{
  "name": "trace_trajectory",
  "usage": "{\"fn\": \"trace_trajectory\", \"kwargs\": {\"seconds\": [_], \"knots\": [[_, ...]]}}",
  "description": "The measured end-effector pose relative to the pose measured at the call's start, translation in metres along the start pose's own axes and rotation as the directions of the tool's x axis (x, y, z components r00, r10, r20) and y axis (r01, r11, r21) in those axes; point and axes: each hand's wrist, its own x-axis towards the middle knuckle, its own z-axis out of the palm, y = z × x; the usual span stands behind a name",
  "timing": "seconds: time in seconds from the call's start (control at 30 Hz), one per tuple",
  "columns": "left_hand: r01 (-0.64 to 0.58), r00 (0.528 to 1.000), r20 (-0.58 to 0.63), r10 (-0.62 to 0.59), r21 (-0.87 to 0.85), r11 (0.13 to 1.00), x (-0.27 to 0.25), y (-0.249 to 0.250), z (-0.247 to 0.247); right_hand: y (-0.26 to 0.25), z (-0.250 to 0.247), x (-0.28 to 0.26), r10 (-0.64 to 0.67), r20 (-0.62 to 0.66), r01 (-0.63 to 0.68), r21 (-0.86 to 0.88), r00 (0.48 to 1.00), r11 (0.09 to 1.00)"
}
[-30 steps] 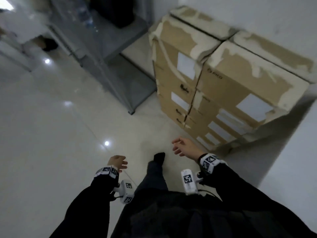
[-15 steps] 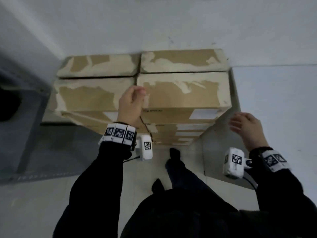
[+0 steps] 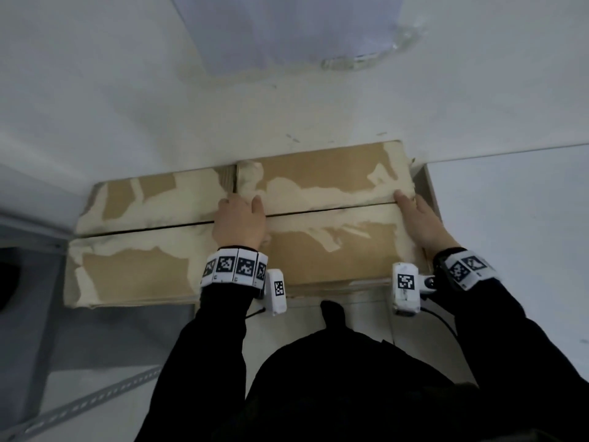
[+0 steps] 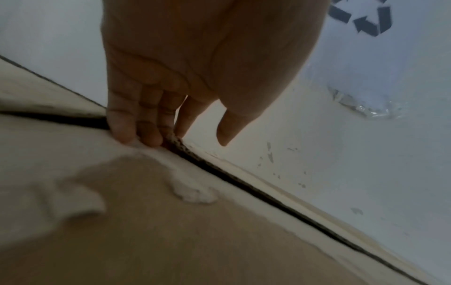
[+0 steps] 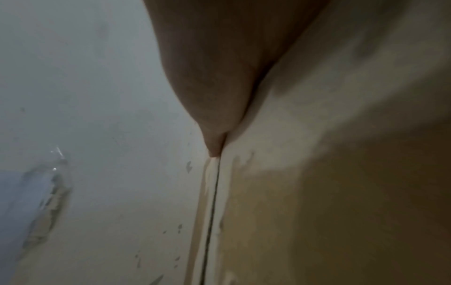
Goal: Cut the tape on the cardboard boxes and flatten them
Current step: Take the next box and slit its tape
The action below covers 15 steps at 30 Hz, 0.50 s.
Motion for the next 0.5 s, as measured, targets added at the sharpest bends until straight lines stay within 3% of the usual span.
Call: {"fn": "trace_trajectory", "kwargs": {"seconds": [0.33, 0.5], "knots": [[0.021, 0.994, 0.109, -0.017, -0.032, 0.999, 0.008, -0.004, 0.003, 0.009, -0.012, 0.003, -0.074, 0.033, 0.073, 0.036, 0.997, 0.997], [0.112, 0.978, 0.204, -0.050, -0.304, 0.946, 0.000, -0.004, 0.005, 0.009, -0.013, 0.003, -0.090, 0.061, 0.085, 0.081, 0.994, 0.993]]}}
